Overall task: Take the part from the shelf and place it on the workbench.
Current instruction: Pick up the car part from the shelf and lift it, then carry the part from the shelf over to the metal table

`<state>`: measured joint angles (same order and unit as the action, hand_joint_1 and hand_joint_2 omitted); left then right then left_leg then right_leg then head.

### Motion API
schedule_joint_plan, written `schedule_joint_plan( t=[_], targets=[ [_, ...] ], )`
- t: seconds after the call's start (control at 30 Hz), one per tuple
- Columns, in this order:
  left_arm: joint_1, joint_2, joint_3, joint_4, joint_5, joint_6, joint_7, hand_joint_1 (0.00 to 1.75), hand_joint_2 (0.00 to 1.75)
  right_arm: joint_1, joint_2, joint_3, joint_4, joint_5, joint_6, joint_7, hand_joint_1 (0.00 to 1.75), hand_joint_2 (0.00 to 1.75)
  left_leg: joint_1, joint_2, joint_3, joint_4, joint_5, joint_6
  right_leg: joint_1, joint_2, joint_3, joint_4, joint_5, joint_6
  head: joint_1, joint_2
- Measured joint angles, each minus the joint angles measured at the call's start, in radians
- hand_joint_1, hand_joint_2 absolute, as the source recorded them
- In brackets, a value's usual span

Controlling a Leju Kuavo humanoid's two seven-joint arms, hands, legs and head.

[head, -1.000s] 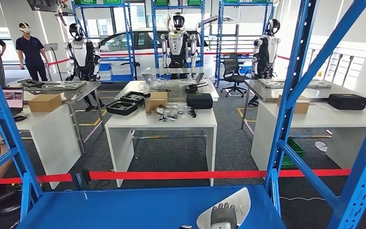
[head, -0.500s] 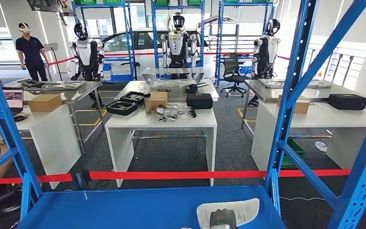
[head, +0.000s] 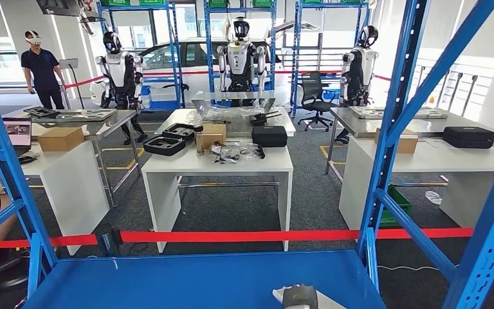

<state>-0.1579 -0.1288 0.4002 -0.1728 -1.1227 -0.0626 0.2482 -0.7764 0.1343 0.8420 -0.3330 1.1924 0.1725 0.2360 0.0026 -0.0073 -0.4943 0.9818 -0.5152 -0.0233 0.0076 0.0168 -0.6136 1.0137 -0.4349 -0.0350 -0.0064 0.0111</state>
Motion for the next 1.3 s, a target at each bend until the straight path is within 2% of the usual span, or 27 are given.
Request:
schedule_joint_plan(
  t=[0.3,0.37,0.43,0.53,0.63,0.73,0.83,0.93,1.13,1.3],
  targets=[
    [-0.001,0.0,0.005,0.0,-0.001,0.032,0.011,0.0,1.75,0.005,-0.002,0.001,0.0,-0.01,-0.005,0.003,1.75,1.75,0.0,0.0,0.0,0.0,0.0,0.0,0.0,0.0,0.0,0.0,0.0,0.0,0.0,0.0],
    [-0.001,0.0,0.008,0.0,0.004,0.035,0.017,0.0,1.75,0.006,-0.002,0.002,0.0,-0.017,-0.029,0.007,1.75,1.75,0.0,0.0,0.0,0.0,0.0,0.0,0.0,0.0,0.0,0.0,0.0,0.0,0.0,0.0],
    [0.0,0.0,0.013,0.0,0.011,0.035,0.023,0.0,1.75,0.01,0.0,0.001,-0.007,-0.033,-0.109,0.012,1.75,1.75,0.0,0.0,-0.004,0.0,0.0,0.0,0.0,0.0,0.0,0.0,0.0,0.0,0.0,0.0],
    [0.002,0.0,0.022,0.0,0.018,0.036,0.024,0.0,1.75,0.015,0.009,-0.013,-0.06,-0.056,-0.327,-0.013,1.75,1.75,0.0,0.0,-0.007,0.0,0.0,0.0,0.0,0.001,-0.001,0.0,0.0,0.0,0.0,0.0],
    [0.004,0.0,0.03,0.0,0.015,0.033,0.02,0.0,1.75,0.025,0.01,-0.034,-0.186,-0.072,-0.498,-0.068,1.75,1.75,0.0,-0.001,-0.002,0.0,0.0,0.0,0.001,0.0,-0.002,0.0,0.0,0.0,0.0,0.0],
    [0.005,0.0,0.033,0.0,0.002,0.025,0.017,0.0,1.75,0.049,-0.001,-0.063,-0.378,-0.163,-0.575,-0.175,1.75,1.75,0.0,-0.001,-0.002,0.0,0.001,-0.001,0.001,0.0,-0.003,0.0,0.0,0.0,0.0,0.0],
    [-0.002,-0.002,0.033,0.0,-0.014,0.02,0.022,0.0,1.75,0.062,-0.018,-0.09,-0.596,-0.266,-0.601,-0.296,1.75,1.75,0.0,-0.001,-0.002,0.0,0.0,-0.001,0.001,0.0,-0.003,0.0,0.0,0.0,0.0,0.0],
    [-0.009,-0.004,0.034,0.0,-0.024,0.012,0.031,0.0,1.75,0.068,-0.037,-0.094,-0.758,-0.287,-0.628,-0.359,1.75,1.75,0.0,0.0,-0.002,0.0,0.0,0.0,0.0,0.0,-0.002,0.0,0.0,0.0,0.0,0.0],
    [-0.015,-0.005,0.034,0.0,-0.03,0.011,0.049,0.0,1.75,0.102,-0.062,-0.076,-0.941,-0.255,-0.658,-0.418,1.75,1.75,-0.001,0.0,-0.005,0.001,-0.001,0.001,-0.002,0.0,-0.002,-0.001,0.001,0.001,0.0,0.0],
    [-0.015,-0.004,0.034,0.0,-0.029,0.0,0.073,0.0,1.75,0.125,-0.073,-0.036,-1.054,-0.214,-0.619,-0.392,1.75,1.75,-0.007,0.0,-0.011,0.005,-0.004,0.015,-0.008,0.0,-0.001,-0.003,0.002,0.01,0.0,0.0]
  ],
)
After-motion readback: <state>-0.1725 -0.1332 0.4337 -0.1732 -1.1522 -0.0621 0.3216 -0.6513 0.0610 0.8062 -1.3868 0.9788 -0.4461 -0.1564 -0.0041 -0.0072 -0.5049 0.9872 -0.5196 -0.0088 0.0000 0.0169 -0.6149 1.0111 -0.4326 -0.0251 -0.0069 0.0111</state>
